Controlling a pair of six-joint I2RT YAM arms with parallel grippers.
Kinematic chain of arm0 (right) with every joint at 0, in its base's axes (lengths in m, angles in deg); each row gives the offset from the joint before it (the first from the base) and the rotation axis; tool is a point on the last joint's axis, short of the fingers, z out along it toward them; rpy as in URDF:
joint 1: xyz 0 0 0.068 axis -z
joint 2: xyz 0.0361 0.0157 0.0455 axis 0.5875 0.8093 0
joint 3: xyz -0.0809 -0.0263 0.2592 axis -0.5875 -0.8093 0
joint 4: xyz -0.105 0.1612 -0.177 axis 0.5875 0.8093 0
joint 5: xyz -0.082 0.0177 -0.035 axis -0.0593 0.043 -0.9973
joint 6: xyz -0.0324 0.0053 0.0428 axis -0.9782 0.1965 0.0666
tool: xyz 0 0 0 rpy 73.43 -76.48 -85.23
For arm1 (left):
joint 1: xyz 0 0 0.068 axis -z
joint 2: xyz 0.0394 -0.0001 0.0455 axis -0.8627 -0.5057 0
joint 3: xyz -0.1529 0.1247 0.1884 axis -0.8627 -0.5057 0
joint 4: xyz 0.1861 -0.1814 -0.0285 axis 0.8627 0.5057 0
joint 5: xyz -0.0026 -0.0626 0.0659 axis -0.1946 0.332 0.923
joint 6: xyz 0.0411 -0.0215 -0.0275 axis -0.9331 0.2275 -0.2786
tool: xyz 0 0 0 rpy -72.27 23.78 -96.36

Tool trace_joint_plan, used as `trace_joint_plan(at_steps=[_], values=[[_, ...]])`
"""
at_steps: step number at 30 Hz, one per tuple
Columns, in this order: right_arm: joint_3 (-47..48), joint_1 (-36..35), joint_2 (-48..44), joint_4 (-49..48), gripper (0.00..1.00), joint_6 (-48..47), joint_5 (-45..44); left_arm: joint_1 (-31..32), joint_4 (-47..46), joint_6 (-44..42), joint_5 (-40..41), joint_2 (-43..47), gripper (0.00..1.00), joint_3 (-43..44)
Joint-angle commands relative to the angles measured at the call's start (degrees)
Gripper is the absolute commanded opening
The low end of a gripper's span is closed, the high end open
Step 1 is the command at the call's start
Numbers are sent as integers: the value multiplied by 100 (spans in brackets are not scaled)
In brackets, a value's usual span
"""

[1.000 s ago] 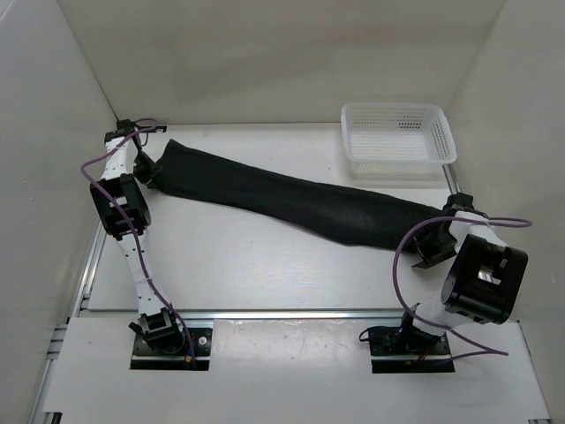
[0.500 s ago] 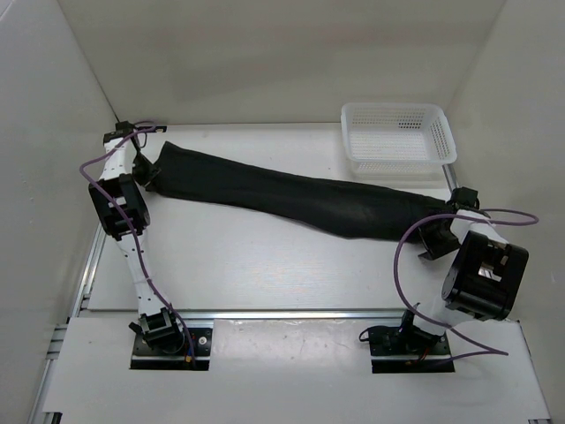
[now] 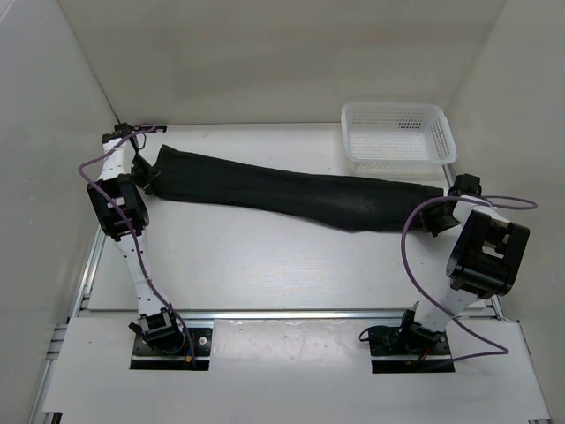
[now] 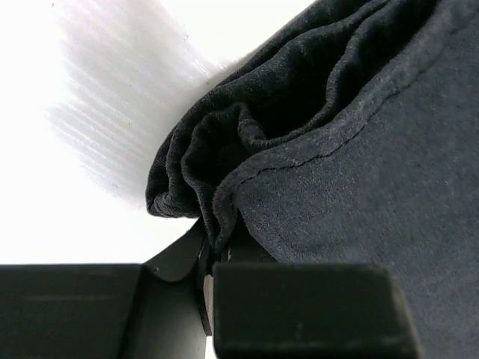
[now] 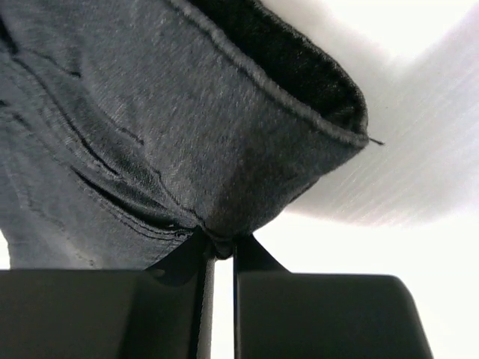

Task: Fold and stack the trousers
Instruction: Fold the trousers

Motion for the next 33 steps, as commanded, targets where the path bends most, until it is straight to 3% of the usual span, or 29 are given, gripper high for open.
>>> trace_joint_plan(at_steps=[1, 5, 13, 17, 24, 26, 27, 28, 29, 31, 33], values=[[719, 47, -288, 206, 0, -114, -590, -80, 79, -80, 98, 547, 11, 446], [1851, 47, -779, 839, 0, -168, -793, -194, 449, -80, -42, 616, 11, 1432], [3227, 47, -965, 1384, 0, -273, -908, -476, 335, 95, -843, 1135, 11, 2216], [2554, 100, -1255, 1438, 0, -326, -1075, -476, 133, -36, -677, 1443, 11, 1427], [382, 750, -2414, 1533, 0, -203, -987, -643, -306, -98, -159, 2216, 11, -1409], [-41, 751, -2862, 1806, 20, -203, -1355, -696, -307, -98, 35, 2278, 15, -1747], [-129, 751, -3099, 1807, 36, -203, -1408, -696, -307, -98, 106, 2278, 35, -1974], [-191, 751, -3179, 1876, 55, -203, -1470, -696, -255, -98, 107, 2330, 49, -2072], [-192, 751, -3180, 1877, 81, -203, -1470, -696, -254, -98, 159, 2331, 61, -2178], [-87, 751, -3180, 1877, 89, -203, -1383, -696, -254, -98, 273, 2410, 93, -2354], [211, 751, -3102, 1877, 90, -255, -1190, -748, -254, -98, 274, 2471, 94, -2425]])
